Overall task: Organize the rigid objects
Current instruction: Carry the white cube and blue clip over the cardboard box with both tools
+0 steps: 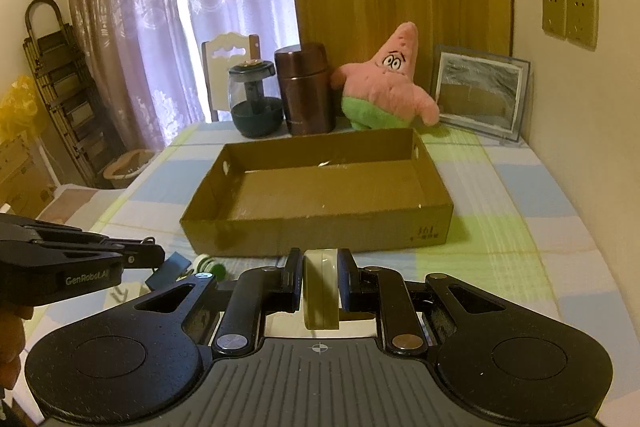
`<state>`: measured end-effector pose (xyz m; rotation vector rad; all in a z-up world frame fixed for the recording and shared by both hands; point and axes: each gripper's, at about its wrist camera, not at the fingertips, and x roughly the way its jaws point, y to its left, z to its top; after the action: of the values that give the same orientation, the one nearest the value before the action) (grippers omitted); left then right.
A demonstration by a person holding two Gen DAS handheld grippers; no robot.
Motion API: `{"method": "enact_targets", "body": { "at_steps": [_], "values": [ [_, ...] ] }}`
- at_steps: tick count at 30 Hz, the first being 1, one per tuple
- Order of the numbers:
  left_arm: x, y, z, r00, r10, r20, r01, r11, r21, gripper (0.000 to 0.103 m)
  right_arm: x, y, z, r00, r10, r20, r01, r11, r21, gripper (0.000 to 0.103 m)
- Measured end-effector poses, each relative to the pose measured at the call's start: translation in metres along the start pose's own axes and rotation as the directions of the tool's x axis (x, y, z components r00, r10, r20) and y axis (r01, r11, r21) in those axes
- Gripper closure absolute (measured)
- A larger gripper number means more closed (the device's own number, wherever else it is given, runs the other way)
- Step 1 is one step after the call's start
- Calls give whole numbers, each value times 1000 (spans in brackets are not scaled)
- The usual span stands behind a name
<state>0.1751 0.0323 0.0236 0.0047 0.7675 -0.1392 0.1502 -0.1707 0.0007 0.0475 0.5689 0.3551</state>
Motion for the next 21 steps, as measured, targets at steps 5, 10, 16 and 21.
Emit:
{"method": "enact_targets", "body": {
  "at_steps": [5, 10, 16, 21],
  "values": [
    [10, 0, 15, 1000, -3, -3, 3, 1000, 6, 103, 12, -7, 16, 1000, -4, 1, 4, 1000, -10, 89],
    [21, 2, 31, 1000, -7, -2, 7, 1000, 7, 103, 28, -17, 36, 1000, -6, -1, 6, 1000, -9, 89],
    [34, 5, 51, 1000, -5, -1, 5, 1000, 10, 103, 49, -25, 58, 1000, -8, -7, 8, 1000, -12, 89],
    [46, 10, 67, 1000, -5, -5, 5, 1000, 13, 103, 68, -32, 75, 1000, -1, -19, 1, 1000, 2, 89]
  ]
}}
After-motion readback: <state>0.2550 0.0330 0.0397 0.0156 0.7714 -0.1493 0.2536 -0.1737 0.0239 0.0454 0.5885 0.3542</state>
